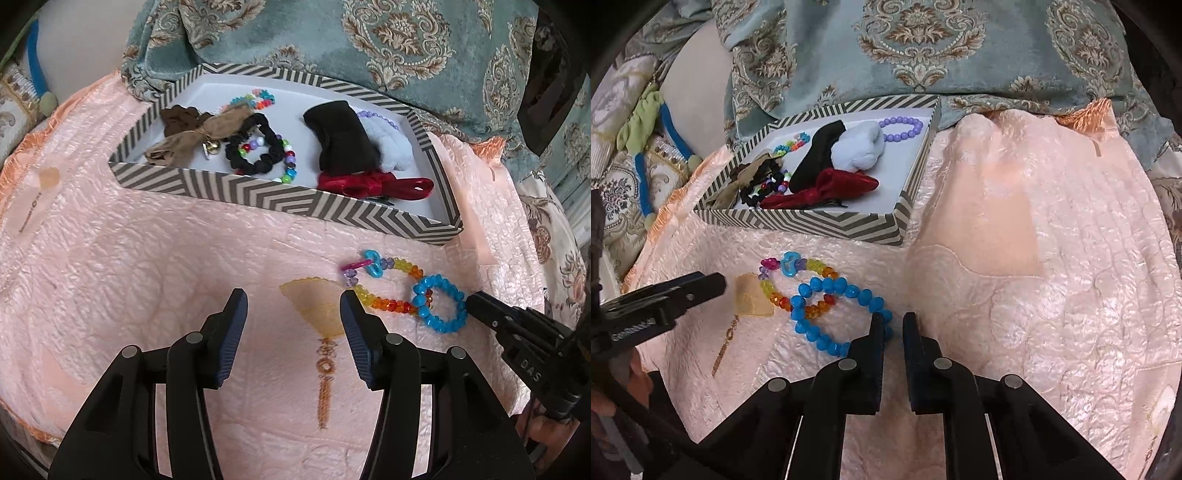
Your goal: Organize jewelry
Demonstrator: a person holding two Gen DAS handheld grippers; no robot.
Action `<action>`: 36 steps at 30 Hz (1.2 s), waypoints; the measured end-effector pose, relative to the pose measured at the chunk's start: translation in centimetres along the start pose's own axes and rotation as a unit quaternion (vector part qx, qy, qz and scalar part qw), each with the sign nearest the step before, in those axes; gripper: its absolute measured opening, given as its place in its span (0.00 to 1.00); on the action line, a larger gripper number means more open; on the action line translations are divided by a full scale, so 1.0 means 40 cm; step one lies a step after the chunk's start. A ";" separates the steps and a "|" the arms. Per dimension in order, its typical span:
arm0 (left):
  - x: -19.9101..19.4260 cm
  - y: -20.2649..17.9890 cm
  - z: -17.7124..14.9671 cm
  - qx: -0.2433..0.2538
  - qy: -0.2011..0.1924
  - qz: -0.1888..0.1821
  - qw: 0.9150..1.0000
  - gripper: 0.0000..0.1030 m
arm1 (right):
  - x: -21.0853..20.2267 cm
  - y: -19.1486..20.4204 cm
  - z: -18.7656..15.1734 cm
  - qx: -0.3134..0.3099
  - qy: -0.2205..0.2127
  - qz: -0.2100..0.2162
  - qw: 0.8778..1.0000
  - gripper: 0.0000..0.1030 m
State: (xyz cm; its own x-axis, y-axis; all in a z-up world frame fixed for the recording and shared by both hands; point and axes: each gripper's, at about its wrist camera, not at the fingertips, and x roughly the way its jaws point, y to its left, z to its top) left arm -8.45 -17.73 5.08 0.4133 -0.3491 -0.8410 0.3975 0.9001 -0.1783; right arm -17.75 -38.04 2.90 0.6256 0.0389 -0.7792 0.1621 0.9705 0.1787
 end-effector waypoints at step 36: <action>0.041 -0.019 0.017 -0.005 -0.010 -0.022 1.000 0.08 | -0.039 0.021 0.001 -0.014 -0.050 0.018 0.999 0.08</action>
State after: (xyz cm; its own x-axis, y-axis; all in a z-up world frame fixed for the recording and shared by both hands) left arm -7.52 -19.16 4.18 0.4126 -0.3939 -0.8214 0.4071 0.8863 -0.2206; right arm -18.57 -37.30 4.29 0.7033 0.0512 -0.7091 0.1177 0.9752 0.1872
